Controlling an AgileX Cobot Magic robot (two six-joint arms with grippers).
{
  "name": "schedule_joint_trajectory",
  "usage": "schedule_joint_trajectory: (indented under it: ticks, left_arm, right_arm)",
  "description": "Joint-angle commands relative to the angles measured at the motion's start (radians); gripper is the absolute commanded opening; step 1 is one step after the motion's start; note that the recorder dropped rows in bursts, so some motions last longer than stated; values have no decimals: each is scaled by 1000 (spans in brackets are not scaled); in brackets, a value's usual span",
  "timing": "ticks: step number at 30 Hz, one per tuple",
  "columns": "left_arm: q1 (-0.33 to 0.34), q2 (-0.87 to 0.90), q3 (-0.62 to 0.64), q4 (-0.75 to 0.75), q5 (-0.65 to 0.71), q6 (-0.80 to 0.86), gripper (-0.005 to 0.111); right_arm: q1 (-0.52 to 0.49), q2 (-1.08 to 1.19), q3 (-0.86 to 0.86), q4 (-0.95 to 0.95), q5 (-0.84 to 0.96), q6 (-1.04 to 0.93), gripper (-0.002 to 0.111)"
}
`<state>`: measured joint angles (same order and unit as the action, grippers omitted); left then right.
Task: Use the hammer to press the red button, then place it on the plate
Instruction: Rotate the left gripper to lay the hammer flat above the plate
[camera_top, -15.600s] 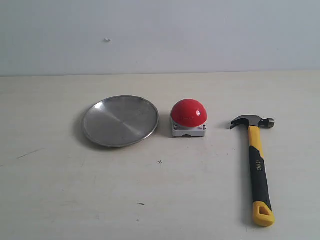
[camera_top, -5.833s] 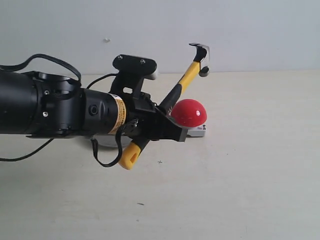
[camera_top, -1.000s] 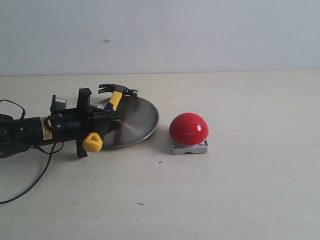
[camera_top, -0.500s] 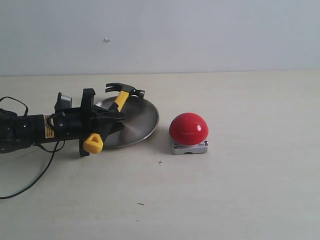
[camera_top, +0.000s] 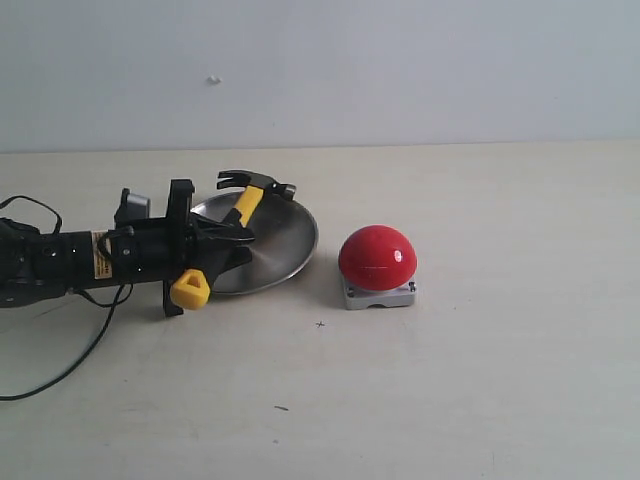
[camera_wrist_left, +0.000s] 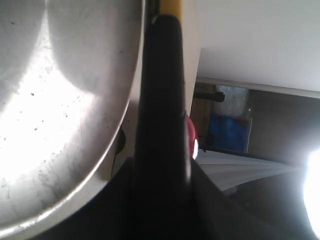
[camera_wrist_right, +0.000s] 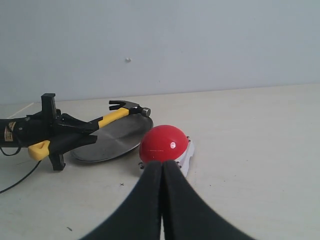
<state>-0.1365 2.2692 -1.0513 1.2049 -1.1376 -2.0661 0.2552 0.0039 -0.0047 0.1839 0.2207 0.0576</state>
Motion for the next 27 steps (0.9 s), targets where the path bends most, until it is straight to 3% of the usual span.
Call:
schedule_joint_trajectory:
  ticks: [1, 4, 9, 12, 21, 27]
  left_arm:
    - [-5, -9, -10, 7, -56, 18, 1]
    - [-3, -9, -10, 12, -47, 18, 9]
    - [-3, -9, -10, 20, -43, 18, 37]
    - [-3, -9, -10, 34, -43, 18, 48]
    - [-1, -9, -10, 118, -43, 18, 50]
    - [49, -9, -10, 218, -51, -46, 50]
  right_arm:
    - [1, -4, 5, -1, -7, -4, 0]
    - [1, -4, 5, -1, -7, -4, 0]
    - [1, -4, 5, -1, -7, -4, 0]
    - [1, -4, 5, -1, -7, -4, 0]
    - [1, -4, 5, -1, -7, -4, 0]
    - [1, -4, 5, -1, -7, -4, 0]
